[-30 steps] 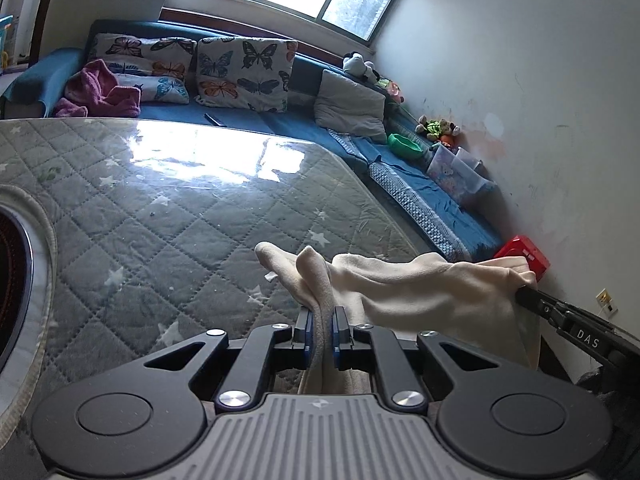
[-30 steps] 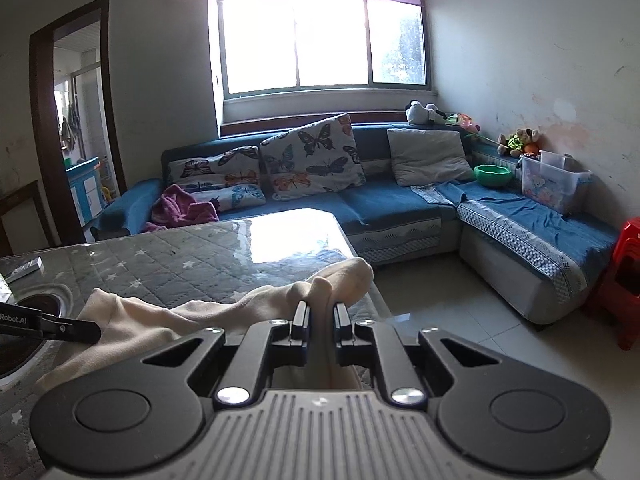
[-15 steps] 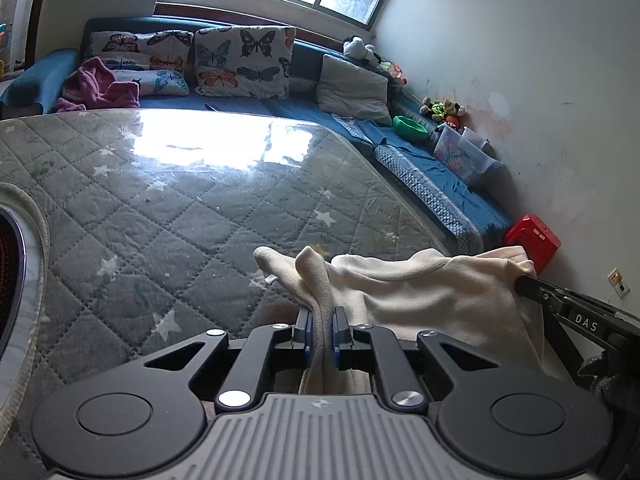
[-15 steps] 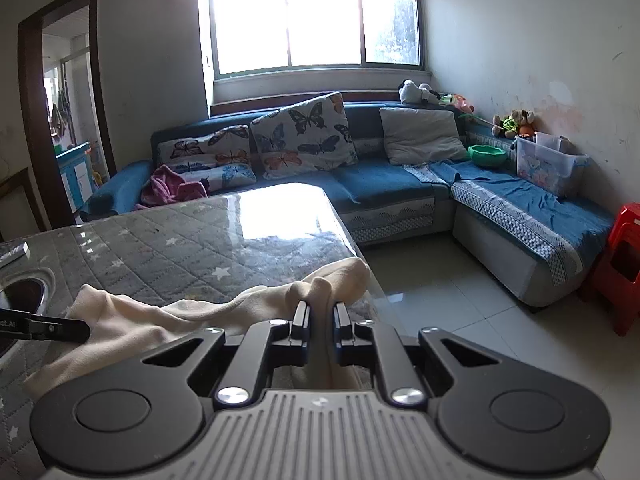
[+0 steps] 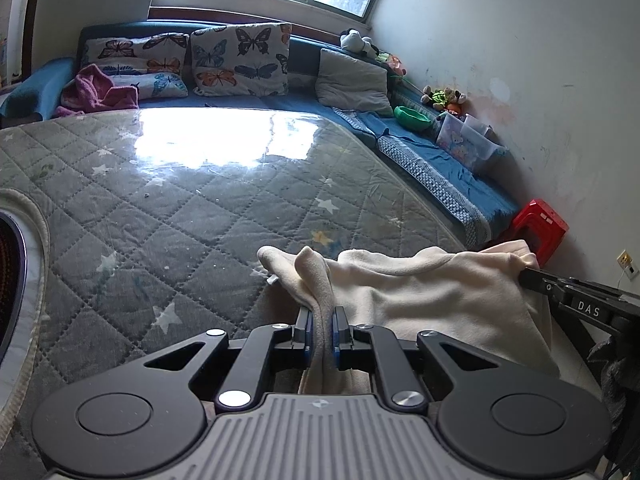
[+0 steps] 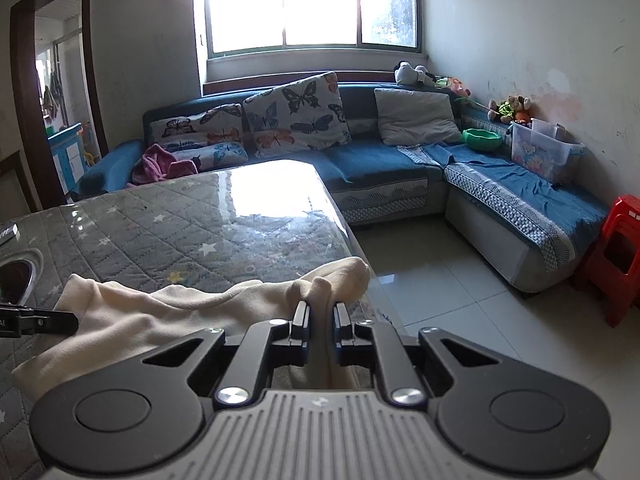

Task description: Fold clothes

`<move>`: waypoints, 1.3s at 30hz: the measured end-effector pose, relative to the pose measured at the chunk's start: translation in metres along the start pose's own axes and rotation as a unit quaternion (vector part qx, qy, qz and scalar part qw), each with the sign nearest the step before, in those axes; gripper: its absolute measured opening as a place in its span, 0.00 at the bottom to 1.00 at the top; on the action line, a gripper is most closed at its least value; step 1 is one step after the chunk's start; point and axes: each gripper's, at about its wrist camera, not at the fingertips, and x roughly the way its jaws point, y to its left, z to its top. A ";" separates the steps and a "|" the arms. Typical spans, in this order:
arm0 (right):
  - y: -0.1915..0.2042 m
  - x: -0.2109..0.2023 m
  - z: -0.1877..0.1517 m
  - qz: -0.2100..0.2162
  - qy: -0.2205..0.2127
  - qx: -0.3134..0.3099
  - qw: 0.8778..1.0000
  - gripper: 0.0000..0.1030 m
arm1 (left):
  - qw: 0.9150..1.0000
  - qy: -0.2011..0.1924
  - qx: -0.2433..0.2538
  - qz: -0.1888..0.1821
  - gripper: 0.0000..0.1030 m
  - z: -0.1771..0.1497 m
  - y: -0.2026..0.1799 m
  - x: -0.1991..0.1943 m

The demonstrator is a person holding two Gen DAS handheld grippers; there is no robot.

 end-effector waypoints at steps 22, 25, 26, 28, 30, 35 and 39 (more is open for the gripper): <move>0.001 -0.002 0.004 -0.012 0.038 -0.022 0.999 0.10 | 1.000 0.007 0.012 -0.003 0.10 -0.003 -0.001 0.000; 0.000 -0.003 0.004 -0.018 0.040 -0.023 0.999 0.11 | 1.000 0.008 0.011 -0.002 0.10 -0.002 0.001 0.001; 0.001 -0.003 0.003 -0.021 0.041 -0.024 0.999 0.11 | 1.000 0.009 0.011 -0.001 0.10 -0.004 0.000 0.000; 0.000 -0.004 0.001 -0.022 0.043 -0.025 0.999 0.11 | 1.000 0.011 0.011 0.000 0.10 -0.005 0.001 0.001; 0.000 -0.005 -0.001 -0.023 0.044 -0.026 0.998 0.12 | 1.000 0.014 0.012 0.001 0.10 -0.007 0.002 0.002; 0.003 -0.009 -0.005 -0.022 0.047 -0.037 0.998 0.13 | 1.000 0.020 0.009 0.003 0.11 -0.011 0.007 0.005; 0.005 -0.013 -0.009 -0.010 0.051 -0.048 0.998 0.19 | 1.000 0.024 0.005 0.009 0.15 -0.014 0.011 0.005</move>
